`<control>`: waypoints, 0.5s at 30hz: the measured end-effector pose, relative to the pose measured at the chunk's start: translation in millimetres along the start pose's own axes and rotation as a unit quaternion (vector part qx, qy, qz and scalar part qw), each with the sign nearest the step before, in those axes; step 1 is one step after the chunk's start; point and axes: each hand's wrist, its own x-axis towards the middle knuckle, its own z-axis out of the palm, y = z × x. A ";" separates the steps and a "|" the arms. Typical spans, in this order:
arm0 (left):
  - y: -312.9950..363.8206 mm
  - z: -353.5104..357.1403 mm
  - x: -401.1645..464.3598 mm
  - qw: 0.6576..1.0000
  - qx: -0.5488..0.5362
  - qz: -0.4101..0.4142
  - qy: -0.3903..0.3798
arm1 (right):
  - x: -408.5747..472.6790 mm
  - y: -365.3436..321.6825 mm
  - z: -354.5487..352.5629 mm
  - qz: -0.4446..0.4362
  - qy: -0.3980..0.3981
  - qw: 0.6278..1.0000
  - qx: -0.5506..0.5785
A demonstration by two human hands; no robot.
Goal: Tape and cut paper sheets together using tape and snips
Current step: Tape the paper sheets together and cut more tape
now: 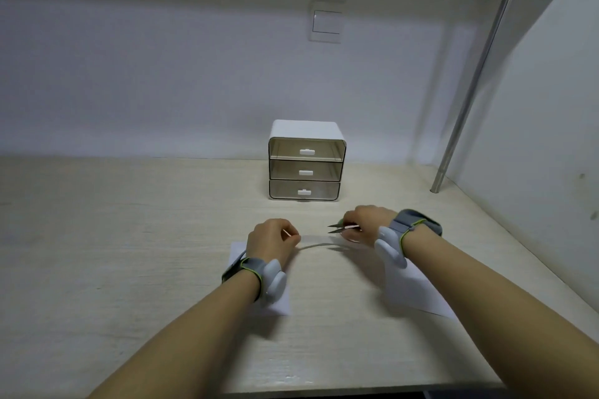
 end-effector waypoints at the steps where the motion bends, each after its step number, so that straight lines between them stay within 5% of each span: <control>1: 0.0 -0.6 0.5 1.000 0.005 0.008 0.004 | 2.3 -1.4 -4.6 -0.006 -0.011 1.000 -0.023; 15: -1.4 -2.7 3.0 0.993 0.038 0.096 0.049 | 27.8 -25.9 -29.2 -0.038 -0.091 0.990 -0.100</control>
